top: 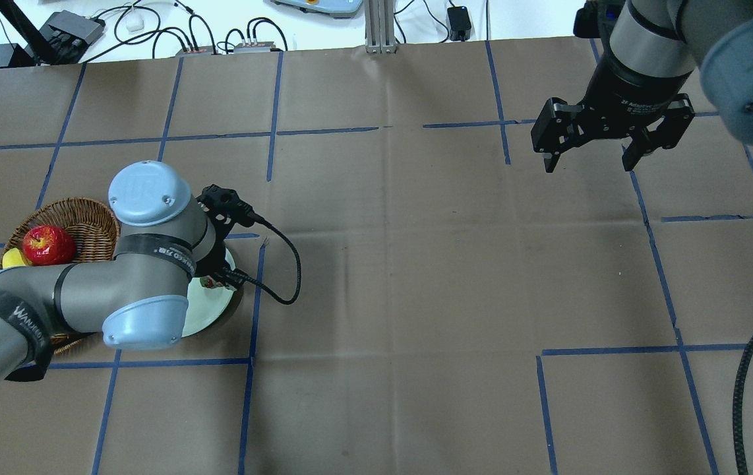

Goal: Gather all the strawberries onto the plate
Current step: 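Carry the strawberry onto the green plate and open the left gripper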

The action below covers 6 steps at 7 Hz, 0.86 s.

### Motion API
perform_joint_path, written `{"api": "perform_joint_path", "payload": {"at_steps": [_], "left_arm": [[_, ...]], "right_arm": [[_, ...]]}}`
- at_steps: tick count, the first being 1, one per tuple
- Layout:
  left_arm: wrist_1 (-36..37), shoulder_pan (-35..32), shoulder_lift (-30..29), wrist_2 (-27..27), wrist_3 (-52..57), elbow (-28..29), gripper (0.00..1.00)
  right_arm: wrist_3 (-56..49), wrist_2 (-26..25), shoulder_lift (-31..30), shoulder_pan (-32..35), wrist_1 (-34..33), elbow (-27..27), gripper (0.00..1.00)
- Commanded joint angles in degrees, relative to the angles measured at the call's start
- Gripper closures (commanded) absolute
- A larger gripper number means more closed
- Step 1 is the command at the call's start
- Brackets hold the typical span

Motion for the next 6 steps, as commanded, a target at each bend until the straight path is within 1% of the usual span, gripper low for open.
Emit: {"api": "perform_joint_path", "payload": {"at_steps": [1, 2, 3, 4, 5, 6], "left_arm": [[2.2, 8.0, 1.9, -0.1, 8.2, -4.8, 0.96], [2.6, 9.7, 1.5, -0.1, 10.4, -5.4, 0.92], [3.2, 11.2, 0.8, -0.1, 12.6, -5.4, 0.66], [3.5, 12.7, 0.6, -0.3, 13.6, -5.3, 0.13], [3.5, 13.9, 1.0, -0.5, 13.8, -4.8, 0.03], [3.2, 13.6, 2.5, -0.4, 13.2, -4.0, 0.01]], "right_arm": [[-0.3, -0.1, 0.0, -0.2, 0.0, 0.0, 0.0], [-0.4, 0.0, 0.0, -0.4, 0.0, 0.0, 0.0], [-0.4, 0.0, 0.0, -0.4, 0.0, 0.0, 0.0], [-0.4, 0.0, 0.0, -0.5, 0.0, 0.0, 0.0], [-0.4, -0.1, 0.0, -0.5, 0.0, 0.0, 0.0], [-0.4, -0.1, 0.0, -0.5, 0.0, 0.0, 0.0]]}}
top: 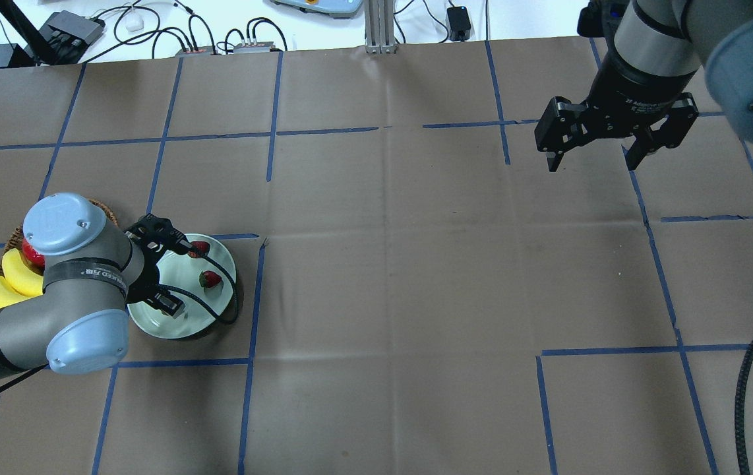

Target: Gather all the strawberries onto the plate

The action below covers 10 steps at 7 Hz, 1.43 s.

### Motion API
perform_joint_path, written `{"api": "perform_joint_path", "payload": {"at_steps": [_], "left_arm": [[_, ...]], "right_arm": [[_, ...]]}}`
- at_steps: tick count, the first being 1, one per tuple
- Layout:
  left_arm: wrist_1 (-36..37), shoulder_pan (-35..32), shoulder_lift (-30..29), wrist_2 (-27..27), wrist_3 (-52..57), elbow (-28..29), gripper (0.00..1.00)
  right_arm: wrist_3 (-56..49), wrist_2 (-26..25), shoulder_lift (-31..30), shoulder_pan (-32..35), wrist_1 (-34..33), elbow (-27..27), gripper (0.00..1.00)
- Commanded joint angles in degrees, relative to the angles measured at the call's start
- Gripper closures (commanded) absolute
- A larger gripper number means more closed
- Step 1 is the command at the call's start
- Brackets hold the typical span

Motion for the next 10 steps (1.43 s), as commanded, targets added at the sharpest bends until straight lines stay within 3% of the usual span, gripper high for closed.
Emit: {"api": "perform_joint_path", "payload": {"at_steps": [1, 3, 4, 8, 10], "left_arm": [[-1.0, -0.7, 2.0, -0.2, -1.7, 1.7, 0.01], [-10.1, -5.1, 5.1, -5.1, -16.4, 5.7, 0.01], [-16.0, -8.6, 6.7, -5.1, -22.0, 8.9, 0.01], [-45.6, -24.4, 7.6, -5.8, -48.6, 30.8, 0.01], [-56.6, -27.3, 8.0, -7.3, -52.7, 38.9, 0.01]], "right_arm": [[0.0, 0.0, 0.0, 0.0, 0.0, 0.0, 0.0], [0.0, 0.0, 0.0, 0.0, 0.0, 0.1, 0.0], [0.0, 0.0, 0.0, 0.0, 0.0, 0.3, 0.0], [0.0, 0.0, -0.1, 0.0, 0.0, 0.3, 0.0], [0.0, 0.0, -0.1, 0.1, 0.0, 0.3, 0.0]]}}
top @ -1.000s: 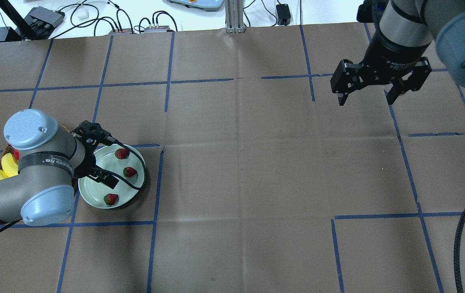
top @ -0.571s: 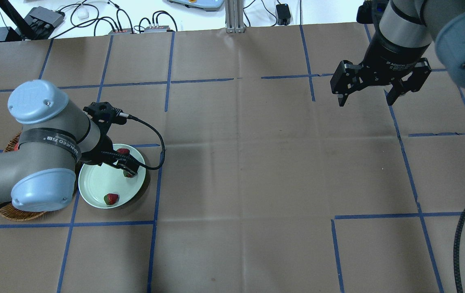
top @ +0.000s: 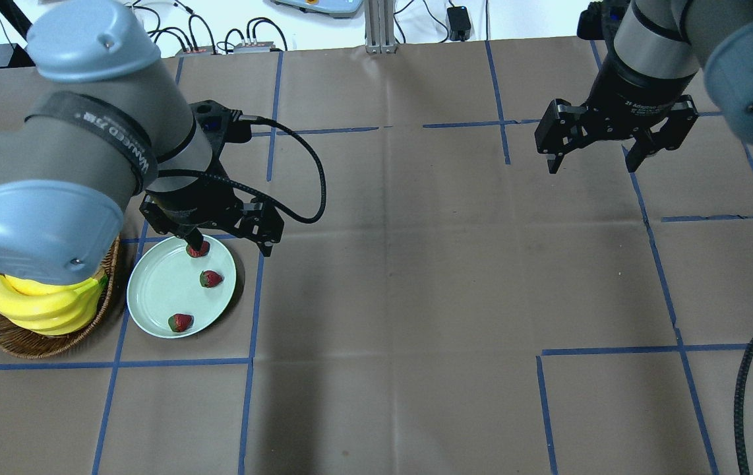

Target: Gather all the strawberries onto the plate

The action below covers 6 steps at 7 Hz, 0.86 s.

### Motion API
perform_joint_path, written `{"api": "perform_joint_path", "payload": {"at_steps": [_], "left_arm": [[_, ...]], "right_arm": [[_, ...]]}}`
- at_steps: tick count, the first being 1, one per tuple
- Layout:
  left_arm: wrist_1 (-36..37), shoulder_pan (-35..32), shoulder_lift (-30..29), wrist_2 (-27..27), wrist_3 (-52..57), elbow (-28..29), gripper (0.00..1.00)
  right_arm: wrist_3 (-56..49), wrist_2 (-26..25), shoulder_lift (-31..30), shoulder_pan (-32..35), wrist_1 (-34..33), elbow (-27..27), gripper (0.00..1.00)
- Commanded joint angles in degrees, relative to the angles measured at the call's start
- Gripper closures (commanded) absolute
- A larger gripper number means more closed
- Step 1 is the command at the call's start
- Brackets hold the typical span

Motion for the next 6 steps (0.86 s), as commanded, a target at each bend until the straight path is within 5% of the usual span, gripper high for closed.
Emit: {"api": "perform_joint_path", "payload": {"at_steps": [1, 6], "left_arm": [[-9.1, -1.6, 0.5, 0.1, -1.9, 5.9, 0.01], [-8.9, 0.1, 2.4, 2.8, -1.1, 5.9, 0.01]], "right_arm": [[0.0, 0.0, 0.0, 0.1, 0.0, 0.1, 0.0], [0.0, 0.0, 0.0, 0.1, 0.0, 0.1, 0.0]]}}
